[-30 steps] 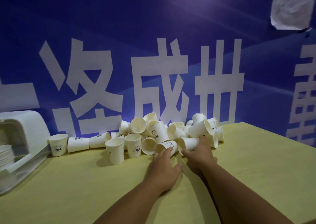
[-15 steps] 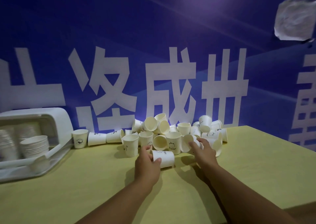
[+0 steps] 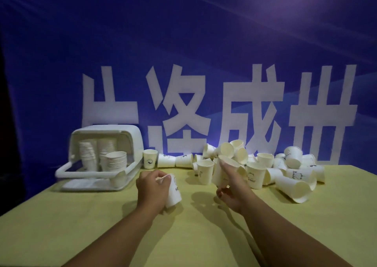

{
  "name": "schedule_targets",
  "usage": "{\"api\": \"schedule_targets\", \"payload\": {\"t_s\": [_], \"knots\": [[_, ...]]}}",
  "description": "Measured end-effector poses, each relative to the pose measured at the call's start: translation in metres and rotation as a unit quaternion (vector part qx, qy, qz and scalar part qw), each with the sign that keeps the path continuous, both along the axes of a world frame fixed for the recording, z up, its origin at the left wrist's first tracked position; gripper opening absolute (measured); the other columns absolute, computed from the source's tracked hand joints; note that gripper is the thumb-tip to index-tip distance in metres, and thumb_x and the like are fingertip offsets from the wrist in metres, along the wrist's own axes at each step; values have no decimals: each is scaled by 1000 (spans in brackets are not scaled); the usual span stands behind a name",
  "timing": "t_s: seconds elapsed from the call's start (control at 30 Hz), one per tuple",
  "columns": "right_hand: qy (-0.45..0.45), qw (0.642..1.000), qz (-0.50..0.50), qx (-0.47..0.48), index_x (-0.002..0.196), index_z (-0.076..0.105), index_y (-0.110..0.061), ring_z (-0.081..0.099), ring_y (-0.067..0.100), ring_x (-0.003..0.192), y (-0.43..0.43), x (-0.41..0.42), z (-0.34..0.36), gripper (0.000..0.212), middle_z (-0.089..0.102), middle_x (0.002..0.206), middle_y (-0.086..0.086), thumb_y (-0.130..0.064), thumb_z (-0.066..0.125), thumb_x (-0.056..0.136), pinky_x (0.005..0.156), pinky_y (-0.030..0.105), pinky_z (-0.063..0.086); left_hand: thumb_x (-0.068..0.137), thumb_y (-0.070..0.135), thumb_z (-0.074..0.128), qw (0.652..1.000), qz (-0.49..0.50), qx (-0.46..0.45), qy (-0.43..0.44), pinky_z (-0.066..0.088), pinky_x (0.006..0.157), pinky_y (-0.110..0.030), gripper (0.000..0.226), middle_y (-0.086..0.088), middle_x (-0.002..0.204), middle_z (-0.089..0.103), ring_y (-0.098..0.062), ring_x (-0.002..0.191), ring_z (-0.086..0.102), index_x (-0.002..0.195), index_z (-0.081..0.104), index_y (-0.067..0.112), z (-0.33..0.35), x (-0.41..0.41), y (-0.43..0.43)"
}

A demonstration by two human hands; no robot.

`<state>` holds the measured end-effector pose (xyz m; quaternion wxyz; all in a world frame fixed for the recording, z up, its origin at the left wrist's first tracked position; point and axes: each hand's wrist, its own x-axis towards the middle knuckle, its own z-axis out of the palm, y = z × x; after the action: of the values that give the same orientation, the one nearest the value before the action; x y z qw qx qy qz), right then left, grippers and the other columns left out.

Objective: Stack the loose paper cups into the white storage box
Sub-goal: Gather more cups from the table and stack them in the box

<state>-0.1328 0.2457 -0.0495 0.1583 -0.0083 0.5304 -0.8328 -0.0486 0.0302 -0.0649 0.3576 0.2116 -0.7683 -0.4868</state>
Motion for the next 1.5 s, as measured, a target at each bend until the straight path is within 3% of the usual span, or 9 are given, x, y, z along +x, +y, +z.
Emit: {"api": "schedule_targets", "payload": {"t_s": [0.17, 0.37, 0.57, 0.67, 0.87, 1.0, 1.07, 1.2, 1.5], "knots": [[30, 996, 39, 70, 128, 52, -28, 54, 30, 101, -64, 2, -10, 54, 55, 124, 11, -27, 81, 82, 69, 36, 55, 87, 25, 76, 997, 13, -76, 20, 51, 94, -40, 19, 8, 119, 45, -21, 107, 56, 76, 61, 27, -4, 17, -43], [93, 984, 61, 140, 133, 50, -28, 58, 27, 107, -132, 0, -23, 59, 62, 119, 2, -32, 81, 83, 78, 38, 54, 79, 30, 85, 995, -2, -81, -60, 49, 76, -25, 36, 15, 124, 36, -10, 101, 53, 92, 52, 33, -18, 20, -61], [117, 978, 84, 148, 134, 51, -25, 59, 26, 109, -175, -15, -19, 59, 64, 119, 1, -33, 81, 83, 93, 45, 52, 74, 22, 88, 999, -34, 32, -20, 54, 69, -23, 76, 8, 125, 56, -15, 105, 60, 126, 36, 41, -18, 11, -81], [133, 978, 88, 131, 134, 51, -23, 61, 26, 108, -194, -27, -10, 59, 64, 119, 3, -31, 80, 83, 93, 44, 53, 76, 25, 88, 998, -24, 29, 43, 63, 72, -36, 74, 9, 119, 58, -12, 99, 62, 126, 37, 44, -1, 8, -101], [152, 984, 66, 66, 128, 54, -24, 60, 26, 108, -246, -47, 14, 52, 64, 118, 3, -32, 80, 83, 97, 45, 53, 78, 28, 87, 983, 21, -22, 182, 55, 73, -26, 69, 11, 117, 60, -8, 100, 63, 131, 44, 38, 45, -3, -155], [160, 986, 49, 23, 101, 57, -29, 61, 21, 98, -281, -51, 37, 29, 65, 109, 2, -33, 80, 84, 71, 33, 52, 76, 37, 88, 976, 55, -17, 211, 59, 86, -38, 72, 16, 117, 60, -10, 107, 63, 136, 47, 39, 61, -22, -190], [167, 985, 43, 4, 103, 58, -29, 61, 18, 94, -297, -52, 46, 29, 65, 105, 0, -34, 80, 84, 64, 29, 48, 77, 39, 88, 976, 58, -16, 208, 59, 92, -43, 74, 13, 122, 61, -15, 112, 63, 139, 47, 39, 61, -31, -202], [179, 983, 28, -9, 113, 60, -34, 63, 18, 101, -320, -59, 42, 44, 67, 108, -3, -42, 83, 77, 84, 37, 56, 78, 38, 88, 981, 59, -21, 185, 58, 94, -42, 76, 9, 132, 61, -18, 118, 62, 143, 47, 38, 43, -42, -217], [218, 976, 11, 16, 134, 47, -37, 56, 20, 112, -326, -68, 37, 70, 59, 120, -8, -48, 84, 75, 99, 47, 52, 81, 43, 84, 996, 19, -52, 68, 57, 92, -41, 68, 12, 128, 62, -14, 115, 61, 141, 52, 38, 24, -49, -235]]}}
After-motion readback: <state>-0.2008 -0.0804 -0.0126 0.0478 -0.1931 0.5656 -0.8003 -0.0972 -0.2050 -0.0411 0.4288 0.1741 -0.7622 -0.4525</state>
